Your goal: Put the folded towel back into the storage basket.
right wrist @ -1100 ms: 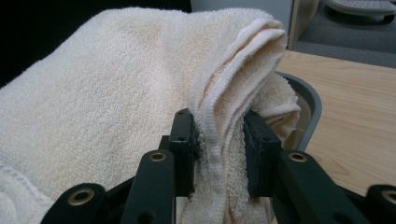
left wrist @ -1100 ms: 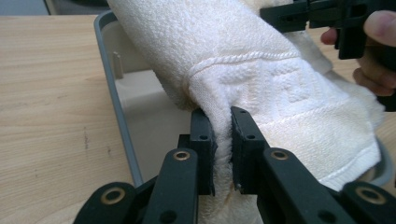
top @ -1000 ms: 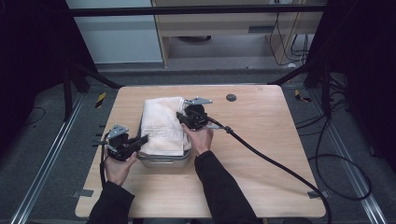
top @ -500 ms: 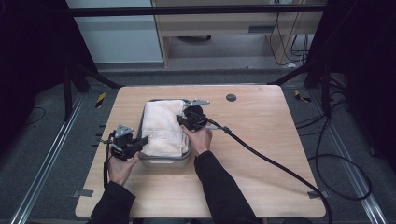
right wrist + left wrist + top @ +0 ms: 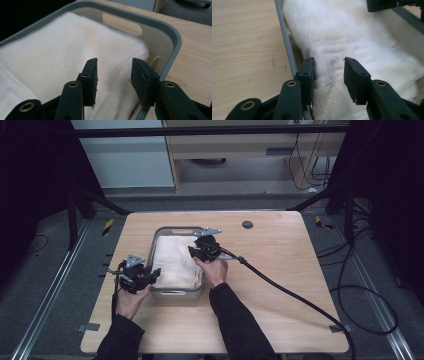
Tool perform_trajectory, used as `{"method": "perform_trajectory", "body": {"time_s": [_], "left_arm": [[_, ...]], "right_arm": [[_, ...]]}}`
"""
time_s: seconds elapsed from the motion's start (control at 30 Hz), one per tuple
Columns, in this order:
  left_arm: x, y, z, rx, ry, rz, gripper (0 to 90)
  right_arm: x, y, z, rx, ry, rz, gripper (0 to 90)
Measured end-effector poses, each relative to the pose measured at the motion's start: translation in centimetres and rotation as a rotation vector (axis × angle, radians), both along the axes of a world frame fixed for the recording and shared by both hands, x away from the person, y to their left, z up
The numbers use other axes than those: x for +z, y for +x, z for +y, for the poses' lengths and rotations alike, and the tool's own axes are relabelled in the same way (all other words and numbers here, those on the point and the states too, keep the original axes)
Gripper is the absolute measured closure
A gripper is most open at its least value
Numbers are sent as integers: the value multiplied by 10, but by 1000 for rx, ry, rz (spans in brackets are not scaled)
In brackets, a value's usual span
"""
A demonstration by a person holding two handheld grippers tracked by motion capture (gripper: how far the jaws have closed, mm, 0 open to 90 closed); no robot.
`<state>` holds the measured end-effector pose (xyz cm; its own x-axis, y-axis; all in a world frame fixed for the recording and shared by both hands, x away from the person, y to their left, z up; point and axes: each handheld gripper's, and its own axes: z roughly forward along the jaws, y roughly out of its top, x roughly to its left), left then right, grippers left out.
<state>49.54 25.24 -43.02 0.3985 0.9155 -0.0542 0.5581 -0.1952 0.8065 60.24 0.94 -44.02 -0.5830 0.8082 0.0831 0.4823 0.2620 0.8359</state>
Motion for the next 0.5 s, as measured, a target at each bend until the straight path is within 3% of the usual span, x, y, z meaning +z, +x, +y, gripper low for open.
{"method": "perform_trajectory", "body": {"time_s": [0.2,0.5], "left_arm": [[15,-12,3,-20,-50,-63,555],[25,-27,6,-34,-60,-129,443]], "right_arm": [[16,-8,-5,21,34,-37,483],[42,-30,-35,46,75,-83,310]]}}
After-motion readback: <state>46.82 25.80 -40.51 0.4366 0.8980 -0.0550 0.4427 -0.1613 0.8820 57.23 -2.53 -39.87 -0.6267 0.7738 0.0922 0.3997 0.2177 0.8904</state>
